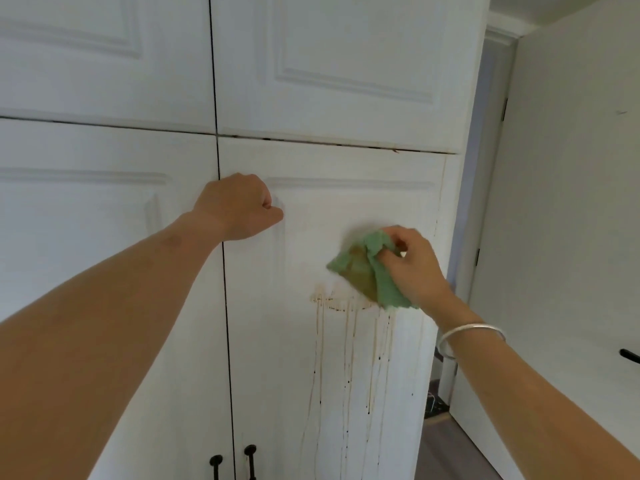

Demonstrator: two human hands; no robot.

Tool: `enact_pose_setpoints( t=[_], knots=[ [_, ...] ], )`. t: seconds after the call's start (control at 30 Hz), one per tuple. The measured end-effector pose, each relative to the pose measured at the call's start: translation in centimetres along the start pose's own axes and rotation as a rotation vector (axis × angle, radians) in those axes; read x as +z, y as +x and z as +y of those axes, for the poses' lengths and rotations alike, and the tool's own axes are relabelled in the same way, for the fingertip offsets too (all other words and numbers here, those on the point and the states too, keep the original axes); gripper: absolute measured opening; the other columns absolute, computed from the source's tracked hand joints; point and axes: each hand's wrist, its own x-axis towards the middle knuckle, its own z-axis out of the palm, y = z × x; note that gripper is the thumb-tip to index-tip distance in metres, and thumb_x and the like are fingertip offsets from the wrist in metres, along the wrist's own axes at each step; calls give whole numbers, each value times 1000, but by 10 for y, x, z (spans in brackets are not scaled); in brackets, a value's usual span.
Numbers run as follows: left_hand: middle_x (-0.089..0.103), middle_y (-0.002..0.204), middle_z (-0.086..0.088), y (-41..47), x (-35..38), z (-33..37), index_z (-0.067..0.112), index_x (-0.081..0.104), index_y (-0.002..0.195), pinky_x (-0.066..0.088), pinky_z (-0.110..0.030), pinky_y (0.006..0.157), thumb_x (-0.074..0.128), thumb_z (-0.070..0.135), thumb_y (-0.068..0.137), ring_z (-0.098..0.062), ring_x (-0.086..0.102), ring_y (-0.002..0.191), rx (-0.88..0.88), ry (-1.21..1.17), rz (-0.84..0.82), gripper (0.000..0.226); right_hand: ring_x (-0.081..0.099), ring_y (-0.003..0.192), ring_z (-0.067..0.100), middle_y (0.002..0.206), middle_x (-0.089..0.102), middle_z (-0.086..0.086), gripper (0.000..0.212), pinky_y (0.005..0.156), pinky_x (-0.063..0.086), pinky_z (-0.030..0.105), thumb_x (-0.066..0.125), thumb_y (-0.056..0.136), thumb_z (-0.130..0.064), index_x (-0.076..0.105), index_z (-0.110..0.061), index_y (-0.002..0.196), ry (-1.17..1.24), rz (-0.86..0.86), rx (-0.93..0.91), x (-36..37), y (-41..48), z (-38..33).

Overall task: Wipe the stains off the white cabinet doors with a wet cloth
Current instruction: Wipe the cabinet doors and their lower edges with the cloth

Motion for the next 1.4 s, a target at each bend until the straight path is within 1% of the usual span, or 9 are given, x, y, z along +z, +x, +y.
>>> enact_pose_setpoints(
  t=[0.13, 0.33, 0.5, 0.6, 0.7, 0.9, 1.03, 1.23, 1.4],
  knots=[
    [31, 47, 0, 1, 2, -1, 17, 30, 50, 29, -25, 47, 54, 30, 82, -17, 32, 45, 15, -5, 12, 42, 49, 99, 12, 110, 49, 1, 24, 89, 46, 25, 55, 91, -1, 59, -14, 111, -32, 410, -126, 45, 16, 10],
    [30, 46, 1, 2, 1, -3, 16, 29, 50, 28, -26, 48, 52, 29, 80, -17, 32, 45, 32, 6, 32, 41, -3, 150, 27, 163, 2, 9, 58, 122, -5, 40, 30, 102, -30, 8, -21, 155, -209, 238, -275, 113, -17, 46],
    [26, 46, 1, 1, 2, -4, 17, 26, 50, 27, -26, 48, 52, 28, 80, -17, 27, 45, 54, -4, 40, 40, -3, 150, 25, 162, -1, 9, 58, 122, 3, 44, 40, 101, -20, 16, -25, 154, -186, 334, -235, 130, -27, 47],
    [26, 46, 2, 1, 3, -4, 17, 26, 50, 28, -27, 48, 52, 27, 80, -16, 26, 44, 57, -19, 32, 41, 30, 130, 15, 139, 31, 9, 50, 109, 35, 42, 54, 96, -9, 48, -25, 142, -116, 442, -216, 122, -21, 43],
    [26, 46, 2, 2, 2, -5, 17, 25, 50, 30, -27, 50, 52, 27, 80, -16, 27, 45, 55, -28, 33, 41, 42, 89, 18, 96, 46, 6, 42, 80, 34, 35, 54, 92, -20, 58, -25, 133, -251, 591, -267, 102, 6, 32],
    [26, 46, 2, 1, 2, -6, 17, 26, 50, 32, -28, 50, 52, 27, 79, -17, 27, 45, 66, -25, 39, 41, 50, 80, 13, 92, 48, -4, 17, 74, 50, 38, 56, 97, -23, 51, -16, 112, 185, 759, -64, 92, 52, -23],
    [27, 45, 1, 3, 1, -6, 16, 27, 49, 32, -28, 50, 53, 29, 79, -17, 28, 45, 88, -13, 60, 42, 38, 93, 15, 103, 43, 5, 38, 81, 33, 20, 54, 96, -19, 55, -7, 131, -92, 646, -355, 142, 40, -34],
    [29, 45, 2, 1, 1, -6, 17, 29, 48, 31, -28, 49, 54, 30, 81, -16, 28, 44, 87, -11, 55, 43, 40, 79, 23, 97, 42, 9, 44, 65, 43, 33, 49, 98, -21, 41, -9, 139, -477, 460, -914, 129, 47, -8],
    [27, 49, 0, -3, 2, -6, 17, 26, 51, 28, -27, 49, 52, 27, 79, -15, 25, 47, 68, 11, 49, 39, 46, 76, 29, 90, 53, 18, 36, 59, 43, 35, 44, 95, -23, 55, -9, 127, -409, 699, -358, 72, 72, 31]
  ],
)
